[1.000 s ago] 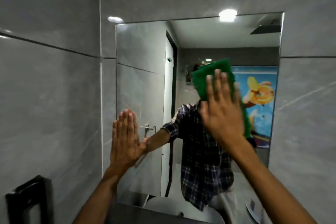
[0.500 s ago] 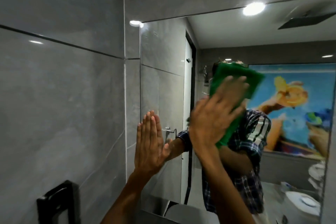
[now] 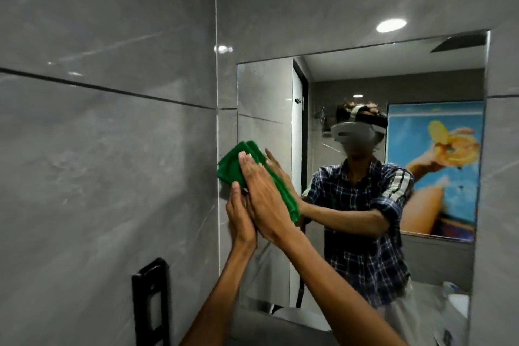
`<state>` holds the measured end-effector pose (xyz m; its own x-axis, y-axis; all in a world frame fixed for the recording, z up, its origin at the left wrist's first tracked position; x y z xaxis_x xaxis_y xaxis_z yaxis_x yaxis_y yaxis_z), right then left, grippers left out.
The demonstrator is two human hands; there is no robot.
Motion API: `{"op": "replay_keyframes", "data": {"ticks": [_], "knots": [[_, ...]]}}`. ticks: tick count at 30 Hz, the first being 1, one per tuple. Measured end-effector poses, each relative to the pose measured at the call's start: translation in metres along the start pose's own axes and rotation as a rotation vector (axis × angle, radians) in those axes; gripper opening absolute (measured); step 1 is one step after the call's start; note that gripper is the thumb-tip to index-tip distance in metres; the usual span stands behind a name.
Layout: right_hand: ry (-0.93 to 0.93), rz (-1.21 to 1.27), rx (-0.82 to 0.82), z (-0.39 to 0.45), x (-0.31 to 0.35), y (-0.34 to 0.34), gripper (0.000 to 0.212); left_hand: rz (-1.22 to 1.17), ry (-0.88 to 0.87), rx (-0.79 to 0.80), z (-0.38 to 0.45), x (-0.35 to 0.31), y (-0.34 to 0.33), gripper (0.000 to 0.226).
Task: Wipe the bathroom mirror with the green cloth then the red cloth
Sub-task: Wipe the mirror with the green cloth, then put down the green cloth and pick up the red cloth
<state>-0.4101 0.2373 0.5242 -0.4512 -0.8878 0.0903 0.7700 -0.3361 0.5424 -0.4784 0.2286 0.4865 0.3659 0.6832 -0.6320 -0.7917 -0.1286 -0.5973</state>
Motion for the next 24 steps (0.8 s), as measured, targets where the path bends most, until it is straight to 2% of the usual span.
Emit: {"op": "replay_keyframes", "data": {"ticks": [1,3,5,7,9,12,14,20,22,24], "knots": [[-0.032,0.068,0.002,-0.018,0.008,0.002,0.063,-0.034,0.014,0.03,-0.017,-0.003,-0.006,0.035],[-0.109,0.192,-0.007,-0.063,0.022,0.009,0.063,-0.202,0.15,0.054,-0.06,-0.003,-0.007,0.05],[-0.181,0.269,0.019,-0.117,0.034,0.019,0.067,-0.241,0.269,-0.071,-0.106,0.005,0.002,0.05],[-0.174,0.212,0.097,-0.179,0.044,0.03,0.068,-0.258,0.399,-0.096,-0.163,0.019,0.017,0.04],[-0.202,0.133,0.213,-0.247,0.051,0.043,0.065,-0.297,0.566,-0.097,-0.227,0.036,0.026,0.043],[-0.347,0.146,0.372,-0.344,0.061,0.072,0.065,-0.192,0.759,-0.078,-0.32,0.059,0.034,0.047],[-0.531,0.232,0.371,-0.408,0.06,0.096,0.068,-0.134,0.904,-0.077,-0.377,0.083,0.034,0.052],[-1.383,0.739,0.159,-0.6,0.04,0.149,0.061,-0.035,1.328,-0.189,-0.517,0.163,0.024,0.054],[-1.604,0.864,0.117,-0.654,0.028,0.162,0.044,0.026,1.433,-0.175,-0.553,0.195,0.018,0.052],[-1.793,0.954,0.065,-0.707,0.017,0.175,0.036,0.147,1.531,-0.156,-0.591,0.231,0.009,0.053]]}}
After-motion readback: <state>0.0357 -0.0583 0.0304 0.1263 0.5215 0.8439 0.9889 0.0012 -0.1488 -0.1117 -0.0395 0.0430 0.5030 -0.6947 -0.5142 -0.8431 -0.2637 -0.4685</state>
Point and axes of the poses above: each hand's wrist, its own z-axis towards the middle knuckle, its own y-axis out of the back of the hand, x = y × z, the point moved 1 cm from there along z, towards the middle knuckle
